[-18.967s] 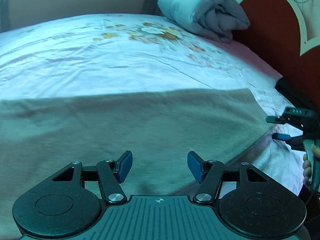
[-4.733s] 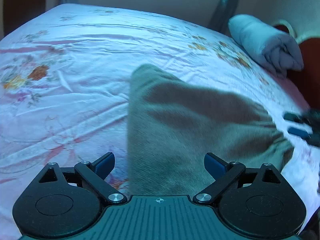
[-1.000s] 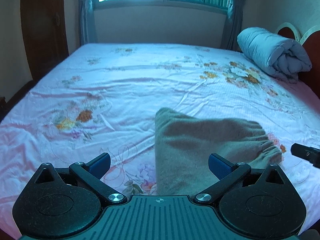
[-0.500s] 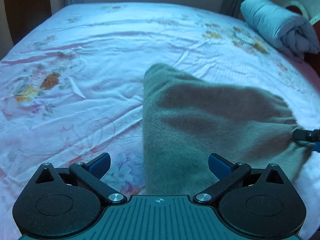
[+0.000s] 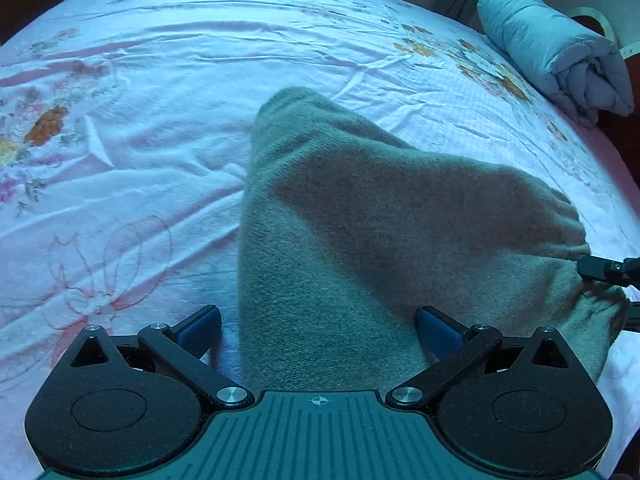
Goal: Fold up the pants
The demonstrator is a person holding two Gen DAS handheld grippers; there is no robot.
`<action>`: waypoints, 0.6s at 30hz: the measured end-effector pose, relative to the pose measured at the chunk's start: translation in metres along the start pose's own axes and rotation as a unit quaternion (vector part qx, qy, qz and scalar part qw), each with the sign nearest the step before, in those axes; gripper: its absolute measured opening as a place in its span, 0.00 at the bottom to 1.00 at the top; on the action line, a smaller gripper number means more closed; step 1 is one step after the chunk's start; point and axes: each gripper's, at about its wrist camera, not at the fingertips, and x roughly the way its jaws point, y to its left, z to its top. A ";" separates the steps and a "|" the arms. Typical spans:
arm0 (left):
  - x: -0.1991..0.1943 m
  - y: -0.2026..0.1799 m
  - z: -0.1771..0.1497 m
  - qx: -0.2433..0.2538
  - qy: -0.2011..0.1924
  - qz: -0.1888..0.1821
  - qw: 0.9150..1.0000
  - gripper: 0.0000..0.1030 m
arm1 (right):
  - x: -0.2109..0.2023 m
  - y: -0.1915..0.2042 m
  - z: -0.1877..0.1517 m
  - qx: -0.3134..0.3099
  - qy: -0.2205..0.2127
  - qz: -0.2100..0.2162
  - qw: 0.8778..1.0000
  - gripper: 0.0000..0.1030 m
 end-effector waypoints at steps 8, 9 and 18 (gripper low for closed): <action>0.009 -0.005 -0.001 0.013 0.009 -0.029 0.999 1.00 | 0.016 -0.016 0.002 0.047 0.038 0.051 0.997 0.74; 0.011 -0.006 0.000 0.013 0.011 -0.032 0.999 1.00 | 0.017 -0.015 0.002 0.040 0.042 0.053 0.997 0.75; 0.000 0.009 0.005 -0.008 -0.006 -0.057 0.998 0.48 | 0.018 0.012 -0.006 -0.040 0.041 0.056 0.997 0.44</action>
